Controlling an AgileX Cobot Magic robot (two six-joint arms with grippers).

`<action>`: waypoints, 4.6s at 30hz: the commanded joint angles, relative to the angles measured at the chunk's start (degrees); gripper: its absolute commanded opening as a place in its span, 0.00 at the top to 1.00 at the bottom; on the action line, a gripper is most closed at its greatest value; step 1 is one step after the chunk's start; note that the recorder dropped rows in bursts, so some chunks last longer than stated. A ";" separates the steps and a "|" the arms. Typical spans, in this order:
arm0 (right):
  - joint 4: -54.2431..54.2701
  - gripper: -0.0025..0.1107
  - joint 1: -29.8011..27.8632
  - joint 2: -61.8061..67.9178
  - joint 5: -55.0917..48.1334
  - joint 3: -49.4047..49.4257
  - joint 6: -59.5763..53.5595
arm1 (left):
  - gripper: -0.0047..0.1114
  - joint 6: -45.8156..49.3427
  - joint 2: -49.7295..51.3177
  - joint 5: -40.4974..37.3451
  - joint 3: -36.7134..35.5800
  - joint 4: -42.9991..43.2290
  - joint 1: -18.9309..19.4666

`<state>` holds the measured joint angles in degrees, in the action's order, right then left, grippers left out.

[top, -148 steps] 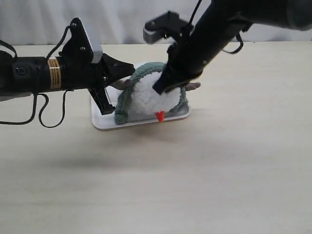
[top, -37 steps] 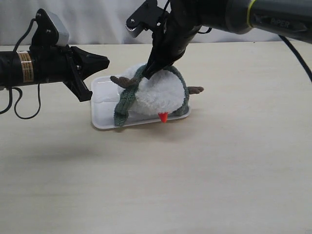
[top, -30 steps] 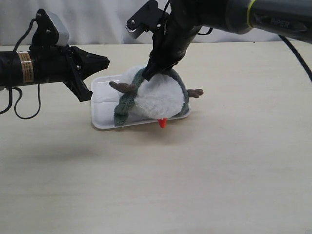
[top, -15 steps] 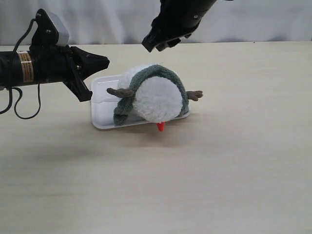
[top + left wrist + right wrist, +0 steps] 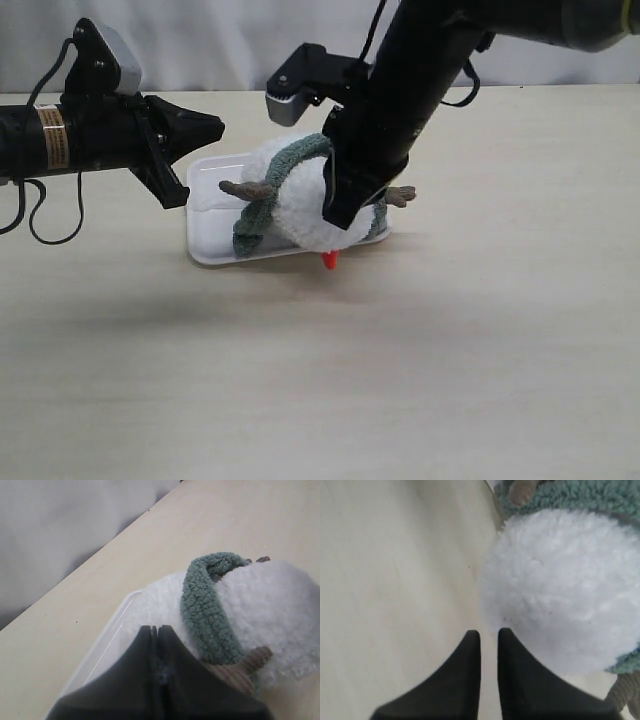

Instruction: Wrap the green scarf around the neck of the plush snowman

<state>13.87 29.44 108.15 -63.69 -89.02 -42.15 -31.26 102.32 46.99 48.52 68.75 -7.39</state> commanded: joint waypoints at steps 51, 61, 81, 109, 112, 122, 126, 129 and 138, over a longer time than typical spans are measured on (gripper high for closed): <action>-8.82 0.94 -0.08 4.43 28.52 -2.22 11.87 | 0.96 -55.30 22.24 -18.38 13.43 31.19 0.00; -8.82 0.94 -2.83 14.35 27.94 -14.30 14.51 | 0.96 -54.27 22.24 -14.07 12.11 31.19 0.00; -8.38 0.94 -3.28 21.07 26.08 -19.22 15.05 | 0.96 -54.05 22.24 -15.14 12.22 31.19 0.00; -7.11 0.54 -3.25 13.32 24.28 -19.25 19.81 | 0.96 -52.88 22.24 -15.01 12.22 31.19 0.00; -7.30 0.56 -3.25 9.77 20.16 -19.25 21.81 | 0.96 -52.88 22.24 -15.11 12.22 31.19 0.00; -5.01 0.94 -3.25 11.44 -2.81 -19.25 17.67 | 0.96 -52.88 22.24 -14.97 12.29 31.19 0.00; -0.41 0.94 -3.25 15.29 -4.06 -19.25 15.29 | 0.96 -52.88 22.24 -14.97 12.29 31.19 0.00; -1.02 0.94 -3.25 16.70 -1.24 -19.25 14.58 | 0.96 -52.88 22.24 -14.97 12.29 31.19 0.00; -2.69 0.94 -3.25 16.92 18.38 -21.04 18.65 | 0.96 -52.88 22.24 -13.67 12.29 31.19 0.00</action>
<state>10.06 26.27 124.80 -51.58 -109.12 -24.16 -84.15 123.65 34.82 61.63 97.64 -7.30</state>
